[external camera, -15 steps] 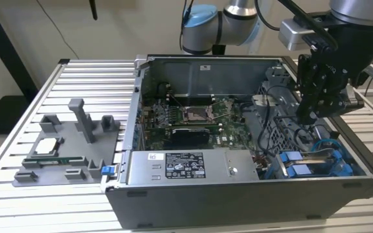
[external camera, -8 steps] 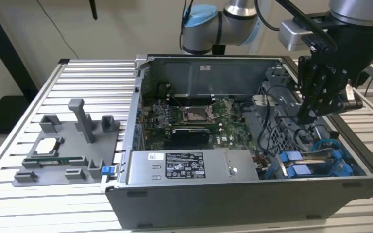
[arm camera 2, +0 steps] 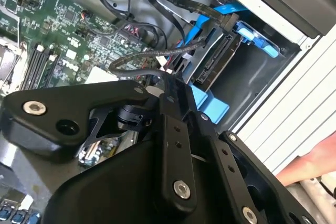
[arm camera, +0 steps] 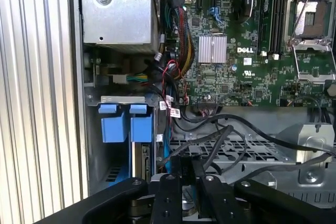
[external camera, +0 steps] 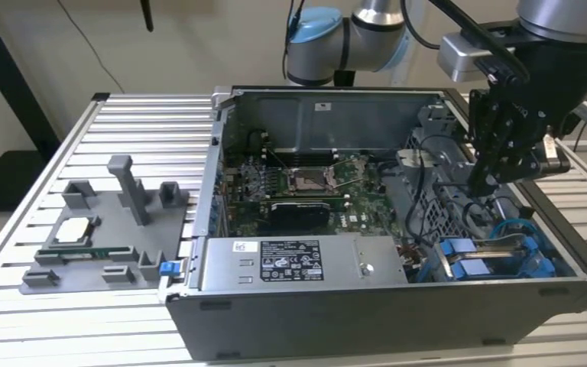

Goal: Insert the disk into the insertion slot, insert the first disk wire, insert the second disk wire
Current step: 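Insert the first disk wire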

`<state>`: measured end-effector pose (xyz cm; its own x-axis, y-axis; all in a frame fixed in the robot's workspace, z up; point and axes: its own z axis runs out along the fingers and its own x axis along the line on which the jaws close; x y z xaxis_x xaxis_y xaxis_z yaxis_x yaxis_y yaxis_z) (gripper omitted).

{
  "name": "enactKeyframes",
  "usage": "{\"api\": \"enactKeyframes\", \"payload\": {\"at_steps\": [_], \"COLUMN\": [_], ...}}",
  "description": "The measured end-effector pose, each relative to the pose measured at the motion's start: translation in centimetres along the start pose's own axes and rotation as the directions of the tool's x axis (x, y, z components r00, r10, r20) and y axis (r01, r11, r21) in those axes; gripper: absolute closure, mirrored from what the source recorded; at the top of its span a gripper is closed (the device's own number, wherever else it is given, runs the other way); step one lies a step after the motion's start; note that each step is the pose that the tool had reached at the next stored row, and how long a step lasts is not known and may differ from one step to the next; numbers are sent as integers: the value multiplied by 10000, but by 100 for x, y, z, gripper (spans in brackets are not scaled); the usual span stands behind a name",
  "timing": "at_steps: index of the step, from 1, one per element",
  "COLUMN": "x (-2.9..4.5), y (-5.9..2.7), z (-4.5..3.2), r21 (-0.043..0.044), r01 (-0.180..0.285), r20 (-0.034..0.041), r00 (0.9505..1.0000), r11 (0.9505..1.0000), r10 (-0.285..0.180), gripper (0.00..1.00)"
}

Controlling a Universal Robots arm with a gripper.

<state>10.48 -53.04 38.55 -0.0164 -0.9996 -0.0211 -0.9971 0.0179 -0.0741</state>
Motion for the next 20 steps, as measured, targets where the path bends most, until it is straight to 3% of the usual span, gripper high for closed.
{"api": "enactKeyframes", "payload": {"at_steps": [20], "x": [63], "y": [-19], "z": [77], "r21": [-2], "r01": [1], "r20": [-4], "r00": [10000], "r11": [10000], "r10": [-1], "gripper": [100]}}
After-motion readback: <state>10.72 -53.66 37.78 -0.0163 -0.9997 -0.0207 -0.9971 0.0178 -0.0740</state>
